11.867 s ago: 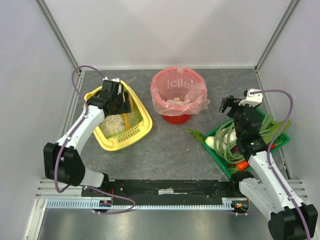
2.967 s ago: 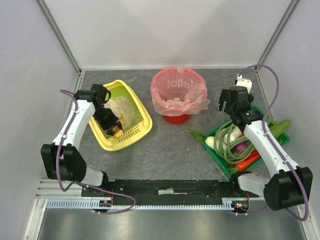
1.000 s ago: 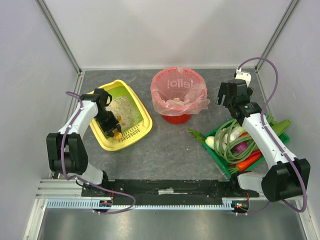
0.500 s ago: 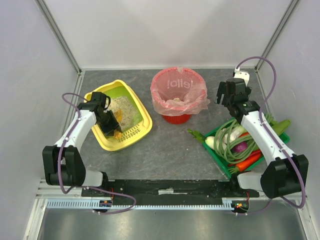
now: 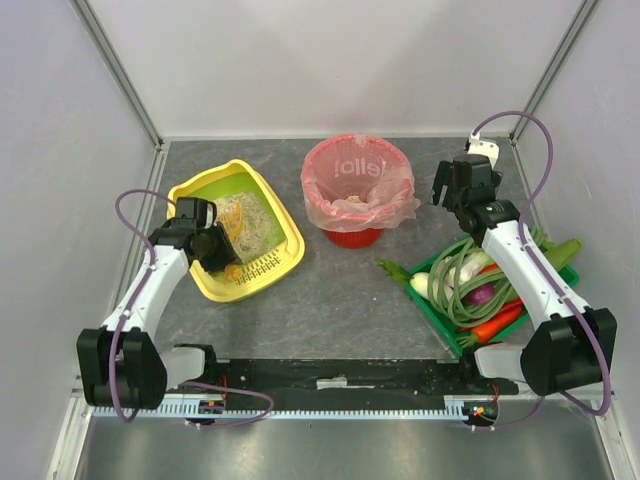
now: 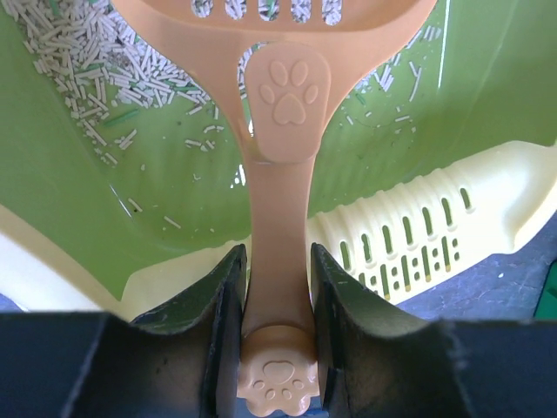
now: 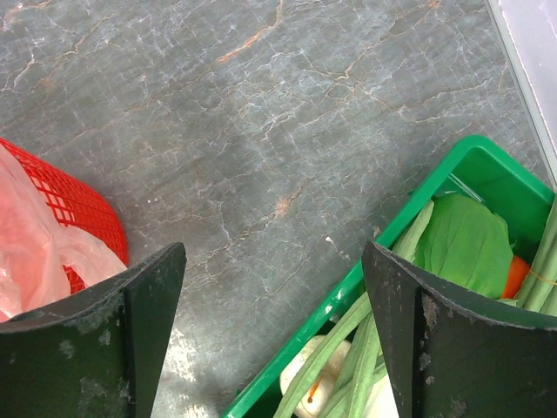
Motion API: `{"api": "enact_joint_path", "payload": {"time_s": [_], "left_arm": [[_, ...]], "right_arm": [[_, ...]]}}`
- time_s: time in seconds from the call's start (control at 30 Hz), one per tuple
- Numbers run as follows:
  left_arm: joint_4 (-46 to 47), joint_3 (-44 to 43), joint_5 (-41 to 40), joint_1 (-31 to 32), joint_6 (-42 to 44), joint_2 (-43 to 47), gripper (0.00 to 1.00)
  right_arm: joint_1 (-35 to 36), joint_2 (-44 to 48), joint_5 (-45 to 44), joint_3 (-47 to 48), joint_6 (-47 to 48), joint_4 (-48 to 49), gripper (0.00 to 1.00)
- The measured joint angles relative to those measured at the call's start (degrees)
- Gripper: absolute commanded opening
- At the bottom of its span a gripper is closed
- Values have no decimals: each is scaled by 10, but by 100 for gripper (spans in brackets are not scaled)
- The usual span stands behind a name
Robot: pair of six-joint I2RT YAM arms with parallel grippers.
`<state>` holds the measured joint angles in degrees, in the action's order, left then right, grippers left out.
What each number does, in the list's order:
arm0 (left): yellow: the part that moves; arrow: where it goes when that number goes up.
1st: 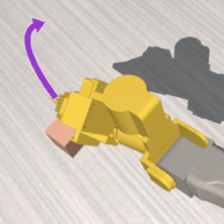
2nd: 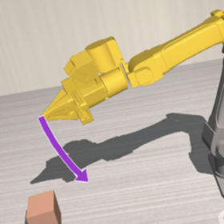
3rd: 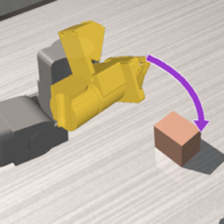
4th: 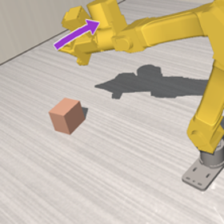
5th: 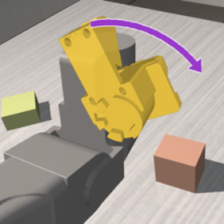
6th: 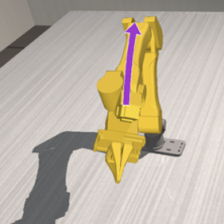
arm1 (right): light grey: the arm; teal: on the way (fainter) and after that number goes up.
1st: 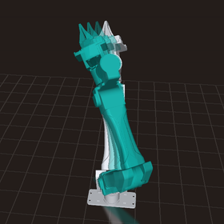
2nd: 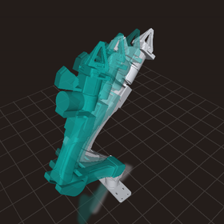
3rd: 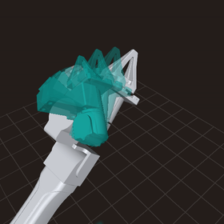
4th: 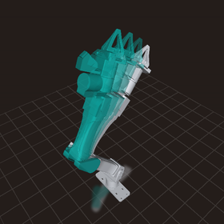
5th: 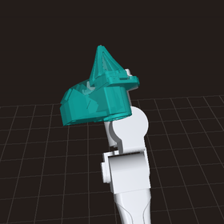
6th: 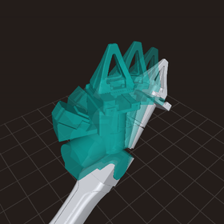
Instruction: Clean the litter box
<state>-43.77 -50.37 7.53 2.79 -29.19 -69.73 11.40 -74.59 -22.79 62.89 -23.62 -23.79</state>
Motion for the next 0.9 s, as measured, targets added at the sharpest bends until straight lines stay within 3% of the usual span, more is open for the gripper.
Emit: {"api": "enact_joint_path", "payload": {"time_s": [0.43,0.57,0.9], "left_arm": [[6,4,-17,27,66,28,2],[-11,-13,-43,99,66,17,2],[10,14,-38,112,-22,35,2]], "right_arm": [[0,0,3,0,-5,3,90],[0,2,4,0,-5,6,90],[0,7,15,0,-5,6,90]]}}
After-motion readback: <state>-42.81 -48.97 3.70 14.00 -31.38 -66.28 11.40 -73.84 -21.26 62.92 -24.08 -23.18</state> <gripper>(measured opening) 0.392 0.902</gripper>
